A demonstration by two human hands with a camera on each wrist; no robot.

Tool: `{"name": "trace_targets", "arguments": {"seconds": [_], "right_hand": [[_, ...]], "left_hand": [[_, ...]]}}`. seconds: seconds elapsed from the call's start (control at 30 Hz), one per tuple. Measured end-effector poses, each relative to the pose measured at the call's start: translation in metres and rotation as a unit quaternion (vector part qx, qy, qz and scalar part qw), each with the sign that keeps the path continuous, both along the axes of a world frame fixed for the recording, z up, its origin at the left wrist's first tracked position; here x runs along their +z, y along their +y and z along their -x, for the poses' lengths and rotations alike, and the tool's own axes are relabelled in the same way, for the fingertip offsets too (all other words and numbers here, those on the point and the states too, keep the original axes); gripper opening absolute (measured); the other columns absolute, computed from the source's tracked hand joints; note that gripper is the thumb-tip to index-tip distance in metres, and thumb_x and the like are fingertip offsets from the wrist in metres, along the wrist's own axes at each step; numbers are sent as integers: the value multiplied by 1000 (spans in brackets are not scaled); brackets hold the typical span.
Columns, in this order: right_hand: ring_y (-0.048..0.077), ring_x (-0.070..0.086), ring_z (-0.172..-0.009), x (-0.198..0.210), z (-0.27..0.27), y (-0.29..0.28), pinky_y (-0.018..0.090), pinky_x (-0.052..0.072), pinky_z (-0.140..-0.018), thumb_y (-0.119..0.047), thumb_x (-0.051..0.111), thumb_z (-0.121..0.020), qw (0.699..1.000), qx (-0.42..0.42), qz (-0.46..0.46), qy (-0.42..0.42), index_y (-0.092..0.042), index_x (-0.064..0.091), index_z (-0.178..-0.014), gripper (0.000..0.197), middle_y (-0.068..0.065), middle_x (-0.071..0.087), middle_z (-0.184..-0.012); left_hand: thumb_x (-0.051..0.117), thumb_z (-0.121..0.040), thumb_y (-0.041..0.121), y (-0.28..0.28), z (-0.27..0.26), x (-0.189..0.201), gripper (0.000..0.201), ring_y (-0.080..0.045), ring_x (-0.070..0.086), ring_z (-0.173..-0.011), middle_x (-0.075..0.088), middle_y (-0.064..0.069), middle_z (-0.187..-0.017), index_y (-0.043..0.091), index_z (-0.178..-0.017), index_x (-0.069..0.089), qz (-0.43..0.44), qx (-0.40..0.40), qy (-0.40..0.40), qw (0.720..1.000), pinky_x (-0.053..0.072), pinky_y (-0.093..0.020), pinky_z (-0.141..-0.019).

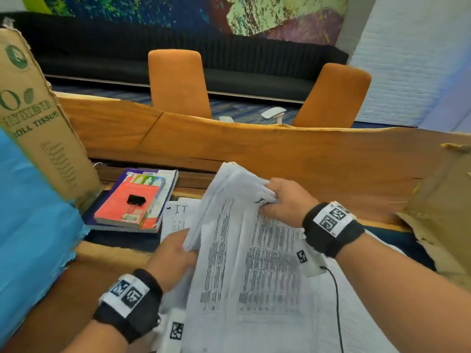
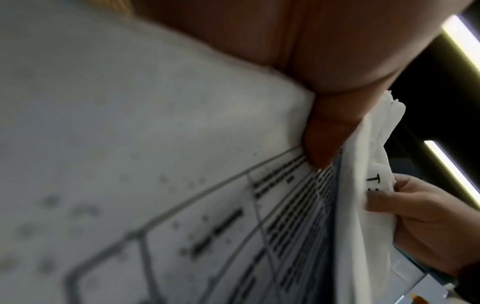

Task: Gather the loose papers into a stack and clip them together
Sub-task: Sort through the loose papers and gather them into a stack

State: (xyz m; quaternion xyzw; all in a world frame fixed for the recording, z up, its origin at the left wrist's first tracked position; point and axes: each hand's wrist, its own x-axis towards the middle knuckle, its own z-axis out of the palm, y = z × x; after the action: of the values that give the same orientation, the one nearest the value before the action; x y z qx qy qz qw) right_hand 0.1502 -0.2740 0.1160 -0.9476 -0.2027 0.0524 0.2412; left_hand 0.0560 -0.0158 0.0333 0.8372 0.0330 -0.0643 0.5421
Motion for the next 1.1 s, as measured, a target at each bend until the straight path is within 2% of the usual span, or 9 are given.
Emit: {"name": "trace_targets", "arguments": {"seconds": [0.07, 0.2, 0.3, 0.53, 0.63, 0.77, 0.87, 0.97, 1.1], "right_hand": [[25, 63, -87, 1, 3, 2, 46, 54, -78, -21, 67, -82, 1000, -2, 17, 2, -11, 67, -84, 11, 5, 65, -93], [17, 62, -67, 0, 8, 8, 36, 52, -59, -23, 66, -83, 999, 12, 36, 14, -14, 67, -81, 9, 2, 67, -82], [15, 62, -64, 2, 10, 16, 29, 50, -54, -29, 69, -83, 999, 9, 23, 24, -19, 69, -82, 10, 0, 69, -81], [12, 50, -99, -15, 16, 30, 27, 43, -87, -48, 73, -83, 992, -63, -50, -93, -23, 56, -105, 37, -9, 46, -116], [21, 52, -116, -51, 16, 0, 31, 41, -92, -45, 67, -88, 966, -221, -132, 35, -15, 51, -129, 53, 0, 51, -131], [30, 61, -112, -129, 45, -30, 29, 46, -82, -35, 65, -91, 916, -280, -3, 287, -2, 57, -128, 51, 12, 62, -128], [18, 63, -82, -165, 75, -18, 28, 54, -69, -22, 63, -89, 905, -261, -40, 333, -6, 60, -114, 30, 5, 65, -98], [15, 66, -88, -178, 91, 5, 31, 58, -79, -21, 62, -87, 907, -216, -117, 343, -15, 62, -109, 23, 2, 67, -102], [15, 59, -92, -177, 92, 1, 28, 51, -80, -29, 64, -92, 906, -240, -142, 317, -11, 52, -105, 25, 0, 58, -104]], "left_hand": [[68, -85, 15, -1, 6, -10, 19, -20, 71, -98, 76, -5, -102, 13, -103, 71, 52, 12, 35, 998, 56, -38, -89], [74, -69, 63, 7, 16, -17, 73, -4, 59, -119, 65, 7, -128, 26, -129, 57, 160, 33, 108, 981, 45, -35, -105], [87, -64, 40, -6, 24, -18, 59, -2, 66, -101, 71, 11, -107, 32, -114, 57, 50, 10, 73, 996, 50, -27, -93], [76, -79, 4, -25, 32, -58, 24, -13, 70, -82, 73, 3, -88, 21, -90, 64, 57, 126, 116, 984, 54, -23, -67], [73, -78, 9, -19, 41, -87, 14, -26, 70, -91, 75, -9, -97, 17, -90, 69, 65, 133, 197, 969, 55, -38, -85], [69, -84, 11, -13, 49, -111, 20, -31, 66, -98, 72, -12, -104, 10, -104, 69, 101, 173, 263, 944, 50, -38, -92], [74, -82, 16, -15, 49, -113, 24, -31, 67, -101, 73, -7, -101, 13, -105, 68, 115, 164, 272, 941, 50, -38, -90], [82, -67, 30, -17, 47, -120, 47, -29, 67, -103, 74, -5, -106, 18, -109, 67, 118, 145, 279, 942, 50, -44, -98], [65, -89, 11, -19, 51, -113, 22, -26, 64, -106, 70, -4, -114, 25, -106, 63, 102, 132, 241, 956, 45, -42, -103]]}}
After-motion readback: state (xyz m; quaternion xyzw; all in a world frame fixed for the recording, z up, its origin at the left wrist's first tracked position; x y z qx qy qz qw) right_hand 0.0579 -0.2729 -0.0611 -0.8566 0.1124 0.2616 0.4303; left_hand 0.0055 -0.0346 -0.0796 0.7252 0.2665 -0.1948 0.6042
